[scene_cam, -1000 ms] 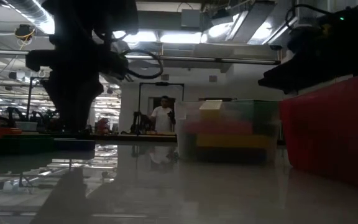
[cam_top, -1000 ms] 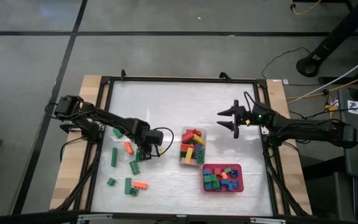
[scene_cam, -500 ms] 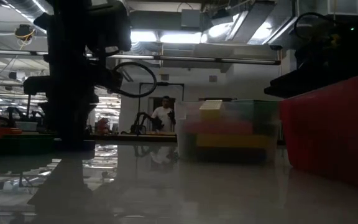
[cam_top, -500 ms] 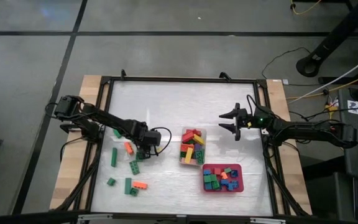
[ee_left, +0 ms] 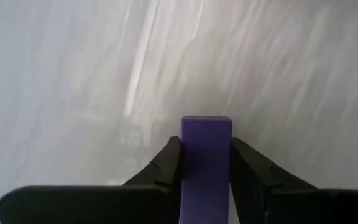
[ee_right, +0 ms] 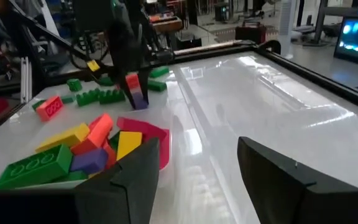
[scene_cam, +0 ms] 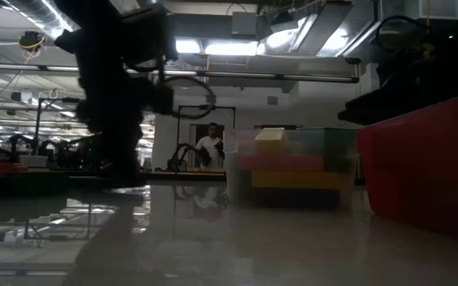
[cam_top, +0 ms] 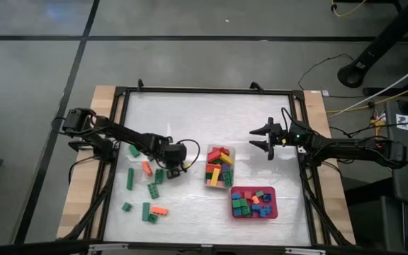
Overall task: Sort blocks by size
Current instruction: Put the purple rectangular block into the transparent bin
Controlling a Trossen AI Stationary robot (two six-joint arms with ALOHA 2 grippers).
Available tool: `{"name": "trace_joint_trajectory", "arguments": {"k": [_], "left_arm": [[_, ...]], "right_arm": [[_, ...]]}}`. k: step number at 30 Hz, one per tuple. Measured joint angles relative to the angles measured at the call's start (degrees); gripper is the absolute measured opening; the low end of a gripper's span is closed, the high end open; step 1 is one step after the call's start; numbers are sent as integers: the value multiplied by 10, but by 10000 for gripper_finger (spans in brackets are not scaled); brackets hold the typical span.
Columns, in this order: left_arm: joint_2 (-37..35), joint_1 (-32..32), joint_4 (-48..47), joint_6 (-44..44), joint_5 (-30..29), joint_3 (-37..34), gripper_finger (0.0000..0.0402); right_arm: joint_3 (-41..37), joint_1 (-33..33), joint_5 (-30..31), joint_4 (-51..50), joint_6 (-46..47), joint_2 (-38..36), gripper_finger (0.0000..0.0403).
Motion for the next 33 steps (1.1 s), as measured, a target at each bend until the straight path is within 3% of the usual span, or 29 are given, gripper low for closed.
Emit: {"name": "trace_joint_trajectory", "arguments": {"k": [6,17,24,33], "left_arm": [[0,25,100,-8,2,15,80],[-3,54,127,45,4,117,80],[-2,52,273,55,5,122,84],[21,56,321,40,4,122,91]], "right_arm": [[0,0,0,-25,2,0,214],[-1,0,0,-70,14,0,214],[-1,0,0,-87,13,0,214],[-1,0,0,-86,12,0,214]]}}
